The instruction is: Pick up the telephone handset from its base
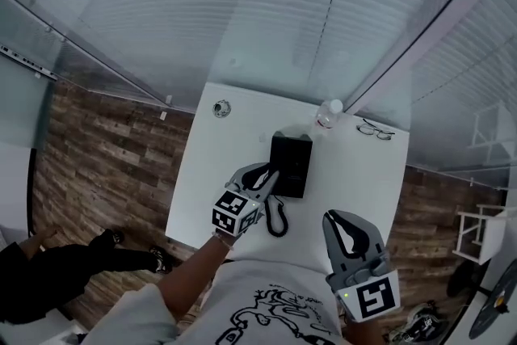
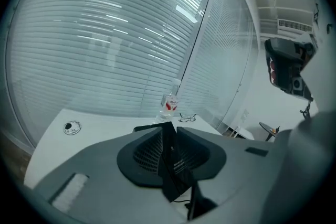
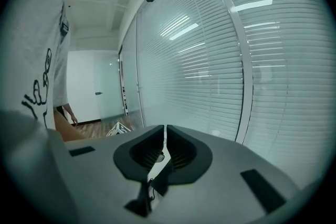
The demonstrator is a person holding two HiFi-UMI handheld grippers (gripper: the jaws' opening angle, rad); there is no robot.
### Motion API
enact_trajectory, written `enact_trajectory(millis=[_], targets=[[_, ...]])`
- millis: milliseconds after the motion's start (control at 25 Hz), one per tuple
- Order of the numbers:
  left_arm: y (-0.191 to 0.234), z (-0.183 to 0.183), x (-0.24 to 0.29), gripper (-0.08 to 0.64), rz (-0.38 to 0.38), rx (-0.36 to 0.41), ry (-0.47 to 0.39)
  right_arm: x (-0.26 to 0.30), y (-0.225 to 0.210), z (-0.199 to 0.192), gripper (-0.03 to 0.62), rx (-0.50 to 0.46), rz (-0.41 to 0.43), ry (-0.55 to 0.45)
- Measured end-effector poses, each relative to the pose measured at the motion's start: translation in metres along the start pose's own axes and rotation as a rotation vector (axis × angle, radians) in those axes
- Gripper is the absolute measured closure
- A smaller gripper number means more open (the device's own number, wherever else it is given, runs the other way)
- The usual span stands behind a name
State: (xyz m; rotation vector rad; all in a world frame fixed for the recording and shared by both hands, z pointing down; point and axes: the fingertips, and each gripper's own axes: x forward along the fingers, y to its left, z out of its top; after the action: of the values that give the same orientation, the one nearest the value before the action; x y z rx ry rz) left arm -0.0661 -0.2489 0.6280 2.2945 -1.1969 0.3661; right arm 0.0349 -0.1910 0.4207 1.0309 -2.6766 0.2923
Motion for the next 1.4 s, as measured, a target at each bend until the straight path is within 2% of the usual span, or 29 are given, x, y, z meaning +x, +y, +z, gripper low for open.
enact_trajectory(millis=[520,920,1160,1400], targets=[[0.034,-0.048,0.037,0.445,0.003,-0.107,0.071,0.019,-0.001,-0.033,0.575,0.051,0.002,0.074],[0.043,-0.07,0.056,0.41,-0.013,-0.169,0.109,0.028,0.0,-0.057,0.575,0.095,0.018,0.122],[0.046,-0.072,0.059,0.411,-0.018,-0.22,0.086,0.029,-0.003,-0.064,0.575,0.109,0.019,0.137],[0.046,-0.07,0.054,0.45,0.009,-0.275,0.059,0.029,-0.007,-0.062,0.575,0.094,0.014,0.111]])
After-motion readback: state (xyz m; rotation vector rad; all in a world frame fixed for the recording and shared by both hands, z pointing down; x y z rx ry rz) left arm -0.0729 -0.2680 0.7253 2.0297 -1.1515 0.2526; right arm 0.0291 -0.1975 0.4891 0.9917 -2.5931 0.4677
